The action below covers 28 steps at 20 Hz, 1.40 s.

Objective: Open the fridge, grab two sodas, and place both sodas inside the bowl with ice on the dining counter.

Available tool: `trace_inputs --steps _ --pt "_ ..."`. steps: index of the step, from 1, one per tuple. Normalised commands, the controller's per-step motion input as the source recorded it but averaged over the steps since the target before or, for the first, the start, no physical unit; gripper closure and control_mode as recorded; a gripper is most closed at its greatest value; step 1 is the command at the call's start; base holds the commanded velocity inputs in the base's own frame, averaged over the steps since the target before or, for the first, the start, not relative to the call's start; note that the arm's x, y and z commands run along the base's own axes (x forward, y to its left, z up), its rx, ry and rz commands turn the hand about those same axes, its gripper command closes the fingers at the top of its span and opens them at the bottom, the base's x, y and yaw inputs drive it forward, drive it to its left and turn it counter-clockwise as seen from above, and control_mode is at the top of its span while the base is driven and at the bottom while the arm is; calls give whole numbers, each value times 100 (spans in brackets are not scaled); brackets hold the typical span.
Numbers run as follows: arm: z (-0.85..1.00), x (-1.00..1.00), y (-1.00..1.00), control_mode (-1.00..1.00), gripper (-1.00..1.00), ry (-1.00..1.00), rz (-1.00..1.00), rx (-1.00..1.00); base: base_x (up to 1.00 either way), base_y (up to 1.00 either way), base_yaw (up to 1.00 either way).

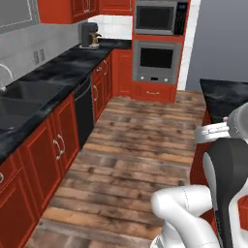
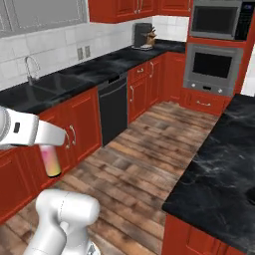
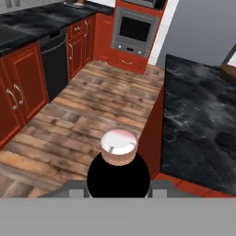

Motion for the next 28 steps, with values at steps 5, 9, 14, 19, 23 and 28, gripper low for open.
trace_inputs --steps 5,9,14,19,23,28 --pt "0 0 0 100 100 0 0 0 56 47 -57" --pt "0 0 0 100 100 0 0 0 57 49 -56" --pt "0 0 0 100 100 0 0 0 66 55 -52" --pt "0 0 0 100 100 0 0 0 66 59 -51" --pt "0 0 0 100 100 0 0 0 61 61 -50" --pt "0 0 0 100 100 0 0 0 51 63 -49"
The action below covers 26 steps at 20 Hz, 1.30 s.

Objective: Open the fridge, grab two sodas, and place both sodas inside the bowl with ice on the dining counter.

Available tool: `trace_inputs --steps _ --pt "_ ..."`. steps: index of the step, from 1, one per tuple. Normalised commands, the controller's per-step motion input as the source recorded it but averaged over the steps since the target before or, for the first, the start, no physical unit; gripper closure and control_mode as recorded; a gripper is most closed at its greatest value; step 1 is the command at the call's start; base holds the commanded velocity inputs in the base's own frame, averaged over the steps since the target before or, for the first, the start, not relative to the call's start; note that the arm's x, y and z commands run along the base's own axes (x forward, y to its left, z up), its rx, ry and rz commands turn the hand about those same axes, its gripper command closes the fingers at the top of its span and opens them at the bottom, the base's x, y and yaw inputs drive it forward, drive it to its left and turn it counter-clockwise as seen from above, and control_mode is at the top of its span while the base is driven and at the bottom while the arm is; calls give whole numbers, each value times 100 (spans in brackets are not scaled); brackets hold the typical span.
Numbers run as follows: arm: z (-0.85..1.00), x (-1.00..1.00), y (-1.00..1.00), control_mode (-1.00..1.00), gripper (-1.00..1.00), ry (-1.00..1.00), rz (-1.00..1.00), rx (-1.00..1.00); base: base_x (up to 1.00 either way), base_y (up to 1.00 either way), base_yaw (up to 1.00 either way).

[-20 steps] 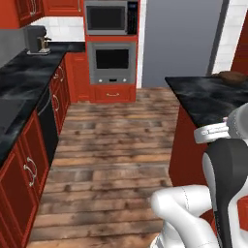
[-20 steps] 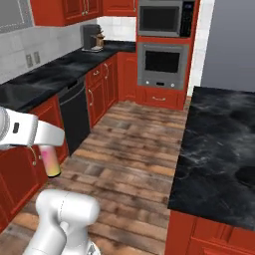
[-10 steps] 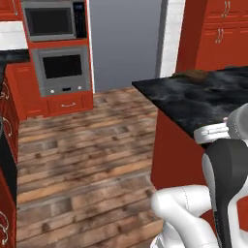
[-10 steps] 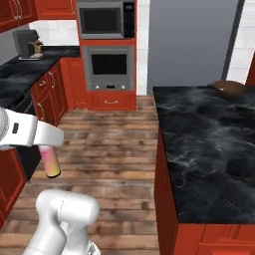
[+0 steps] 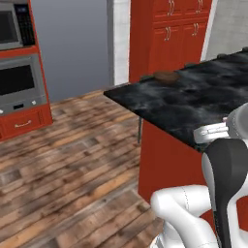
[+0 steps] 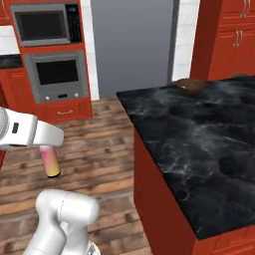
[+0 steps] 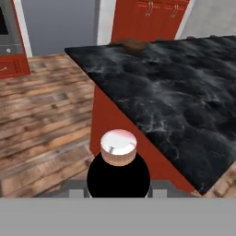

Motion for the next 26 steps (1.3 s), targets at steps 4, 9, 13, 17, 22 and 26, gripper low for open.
trace_inputs --steps 4,9,13,17,22,26 --pt "0 0 0 100 100 0 0 0 40 73 -45" --pt "0 0 0 100 100 0 0 0 25 94 -36" --pt "0 0 0 100 100 0 0 0 22 99 -34" --pt "0 0 0 100 100 0 0 0 27 95 -35" --pt "0 0 0 100 100 0 0 0 40 87 -38" --pt "0 0 0 100 100 0 0 0 50 85 -38"
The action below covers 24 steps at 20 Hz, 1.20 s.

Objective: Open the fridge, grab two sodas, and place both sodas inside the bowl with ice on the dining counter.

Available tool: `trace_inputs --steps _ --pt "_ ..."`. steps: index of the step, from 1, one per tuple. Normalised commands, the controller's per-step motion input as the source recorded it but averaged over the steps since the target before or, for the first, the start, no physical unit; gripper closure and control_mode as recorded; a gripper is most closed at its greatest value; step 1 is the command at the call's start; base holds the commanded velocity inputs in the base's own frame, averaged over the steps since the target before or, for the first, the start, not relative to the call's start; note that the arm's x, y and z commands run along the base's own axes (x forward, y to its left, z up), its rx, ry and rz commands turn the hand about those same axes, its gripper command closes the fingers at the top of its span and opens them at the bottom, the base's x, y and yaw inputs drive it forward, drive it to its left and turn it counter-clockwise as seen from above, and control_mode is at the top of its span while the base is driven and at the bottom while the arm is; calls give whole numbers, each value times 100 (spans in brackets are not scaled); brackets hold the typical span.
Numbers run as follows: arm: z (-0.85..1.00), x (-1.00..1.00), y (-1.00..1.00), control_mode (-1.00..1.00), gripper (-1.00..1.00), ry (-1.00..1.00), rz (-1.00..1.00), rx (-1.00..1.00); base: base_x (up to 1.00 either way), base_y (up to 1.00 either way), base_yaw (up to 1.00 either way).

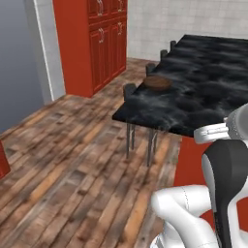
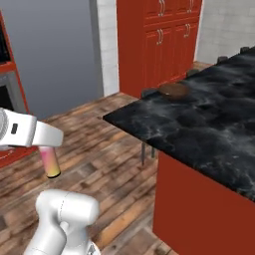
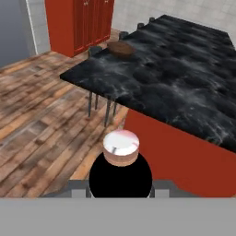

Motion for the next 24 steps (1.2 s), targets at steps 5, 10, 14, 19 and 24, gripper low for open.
trace_inputs --steps 5,10,14,19,24 --pt "0 0 0 100 100 0 0 0 59 82 -38" --pt "0 0 0 100 100 0 0 0 71 76 -39" --pt "0 0 0 100 100 0 0 0 79 58 -39" --pt "0 0 0 100 100 0 0 0 77 44 -42" --pt "0 0 0 100 100 0 0 0 66 52 -43"
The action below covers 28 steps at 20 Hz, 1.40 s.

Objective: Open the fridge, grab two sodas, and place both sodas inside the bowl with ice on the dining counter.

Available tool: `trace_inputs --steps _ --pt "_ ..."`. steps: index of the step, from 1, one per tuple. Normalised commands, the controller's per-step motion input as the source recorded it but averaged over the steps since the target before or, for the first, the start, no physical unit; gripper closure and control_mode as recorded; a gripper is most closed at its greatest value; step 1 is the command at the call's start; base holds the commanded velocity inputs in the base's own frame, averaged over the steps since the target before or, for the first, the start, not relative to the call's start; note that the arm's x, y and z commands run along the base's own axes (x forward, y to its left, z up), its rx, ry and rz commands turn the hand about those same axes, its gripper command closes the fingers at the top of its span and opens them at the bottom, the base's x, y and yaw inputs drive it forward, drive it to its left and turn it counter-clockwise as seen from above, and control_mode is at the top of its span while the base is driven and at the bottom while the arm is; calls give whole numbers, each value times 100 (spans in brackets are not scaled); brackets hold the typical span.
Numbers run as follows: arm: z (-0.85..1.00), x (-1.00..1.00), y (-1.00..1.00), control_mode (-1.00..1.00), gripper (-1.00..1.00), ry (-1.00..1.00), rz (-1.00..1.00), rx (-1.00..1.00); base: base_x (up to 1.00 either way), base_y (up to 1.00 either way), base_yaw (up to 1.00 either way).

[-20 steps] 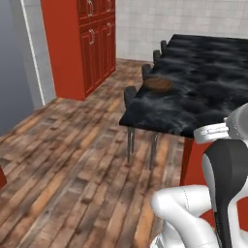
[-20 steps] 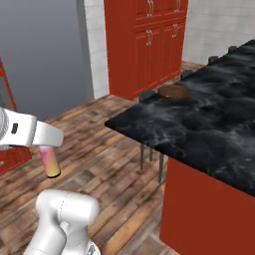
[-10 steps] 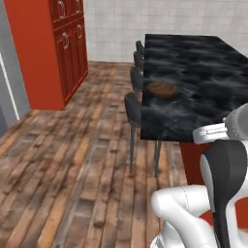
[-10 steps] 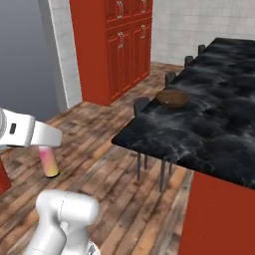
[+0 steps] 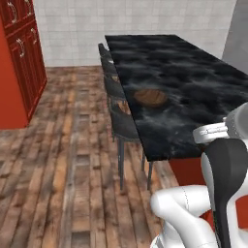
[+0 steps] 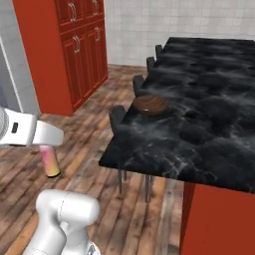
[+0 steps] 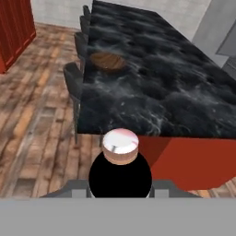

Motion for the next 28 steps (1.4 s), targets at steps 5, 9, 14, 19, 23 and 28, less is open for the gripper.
trace_inputs --steps 5,9,14,19,23,28 --pt "0 0 0 100 100 0 0 0 34 62 -46" --pt "0 0 0 100 100 0 0 0 10 67 -43" --pt "0 0 0 100 100 0 0 0 9 72 -41" --pt "0 0 0 100 100 0 0 0 25 75 -42" --pt "0 0 0 100 100 0 0 0 32 80 -41" --pt "0 0 0 100 100 0 0 0 38 89 -38"
